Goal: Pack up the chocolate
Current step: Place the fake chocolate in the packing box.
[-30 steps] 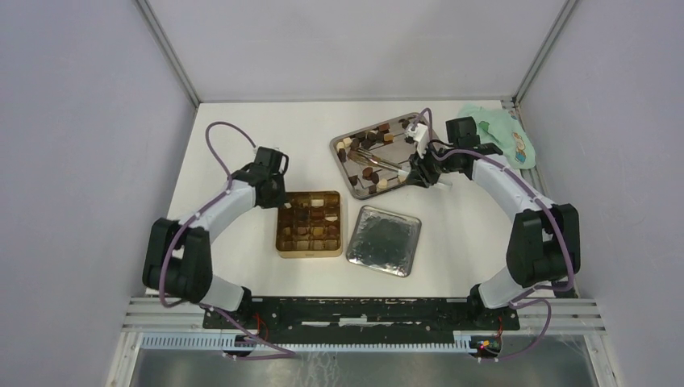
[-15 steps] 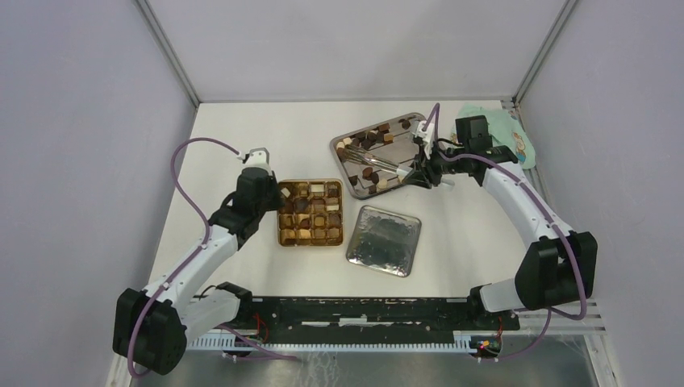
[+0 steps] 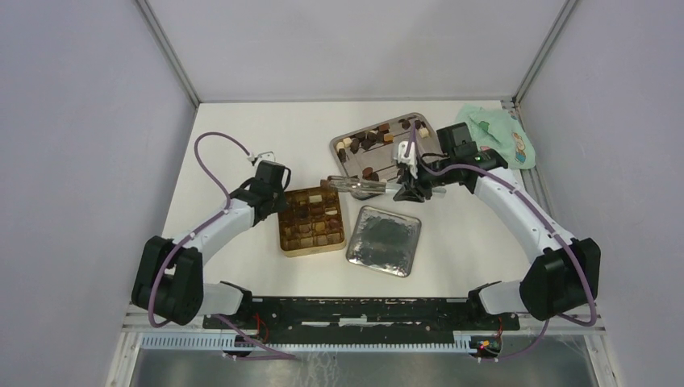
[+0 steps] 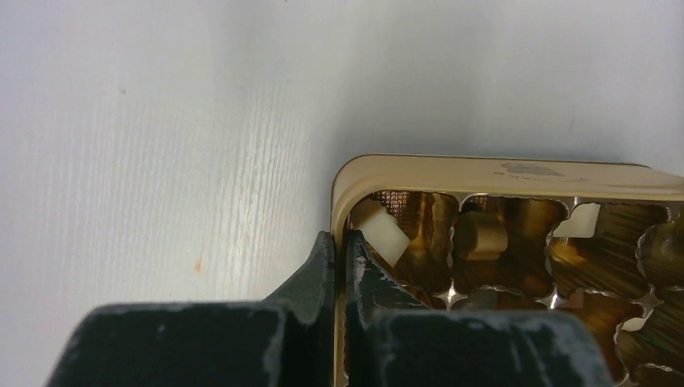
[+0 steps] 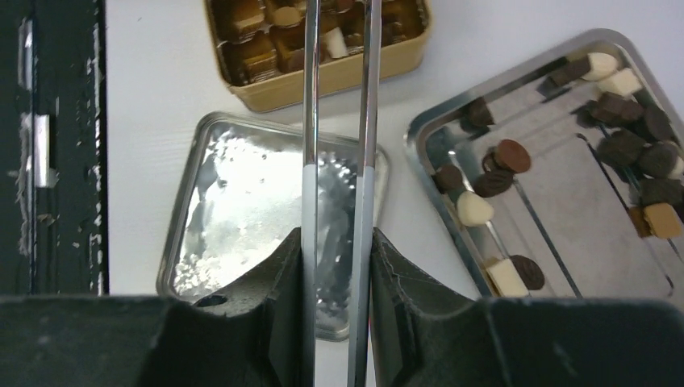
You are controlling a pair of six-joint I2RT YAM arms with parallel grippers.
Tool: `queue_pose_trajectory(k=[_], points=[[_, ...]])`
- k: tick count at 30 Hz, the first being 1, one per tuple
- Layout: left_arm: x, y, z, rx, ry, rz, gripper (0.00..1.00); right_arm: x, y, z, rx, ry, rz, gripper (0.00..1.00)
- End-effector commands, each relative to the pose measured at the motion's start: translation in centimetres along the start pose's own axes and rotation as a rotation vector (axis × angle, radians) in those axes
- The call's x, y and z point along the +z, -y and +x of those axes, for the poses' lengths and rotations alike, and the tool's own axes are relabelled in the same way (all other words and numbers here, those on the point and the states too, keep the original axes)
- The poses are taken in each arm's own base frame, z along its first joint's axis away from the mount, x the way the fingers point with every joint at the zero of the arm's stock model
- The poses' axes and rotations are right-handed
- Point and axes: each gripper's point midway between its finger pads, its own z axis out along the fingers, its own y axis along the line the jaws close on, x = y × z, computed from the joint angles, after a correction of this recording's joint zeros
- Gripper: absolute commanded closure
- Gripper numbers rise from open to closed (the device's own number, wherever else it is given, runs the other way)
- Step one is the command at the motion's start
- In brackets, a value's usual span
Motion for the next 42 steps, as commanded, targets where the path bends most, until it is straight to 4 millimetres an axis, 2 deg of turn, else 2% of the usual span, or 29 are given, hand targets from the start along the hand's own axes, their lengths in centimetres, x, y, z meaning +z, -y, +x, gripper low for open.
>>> queue_pose_trajectory(k=[1,4,9,13,17,21,26,29,32,36,42], points=[[0.6,-0.3,-0.8,-0.064,-0.002,-0.061,0.98,-0.1,-3.5,0.6,-0.16,-0.056,-0.059,1.0],[1.0,-1.0,-0.6,-0.073,-0.014,-0.091,0.95,-0.1,-4.7,2.8,-0.182,-0.129,-0.079,1.0],[0.6,-0.9,-1.3,-0.085,-0.007,-0.088,0.69,0.0,-6.5,5.7,-0.166,-0.209,-0.116,1.0],[-0.7,-0.5,-2.3,-0.117,0.02,-0.055,0.51,0.6,-7.0,6.4,-0.152,-0.226,-0.121,1.0],[-3.1,0.4,-3.4,-0.155,0.053,0.03,0.4,1.5,-7.3,6.4,-0.141,-0.227,-0.132,1.0],[-6.4,1.9,-4.3,-0.197,0.1,0.171,0.32,2.0,-7.1,6.2,-0.133,-0.234,-0.138,1.0],[-10.4,3.1,-5.6,-0.302,0.191,0.332,0.18,2.6,-6.5,5.9,-0.118,-0.24,-0.126,0.96],[-12.4,3.3,-6.1,-0.381,0.245,0.406,0.14,2.9,-6.3,5.8,-0.105,-0.244,-0.13,0.9],[-13.5,3.4,-6.3,-0.426,0.276,0.452,0.12,3.0,-6.3,5.7,-0.103,-0.243,-0.135,0.81],[-14.1,3.4,-6.3,-0.442,0.284,0.471,0.12,3.1,-6.4,5.4,-0.101,-0.238,-0.14,0.68],[-14.9,3.5,-6.7,-0.45,0.297,0.494,0.12,3.4,-6.5,4.6,-0.087,-0.204,-0.156,0.6]])
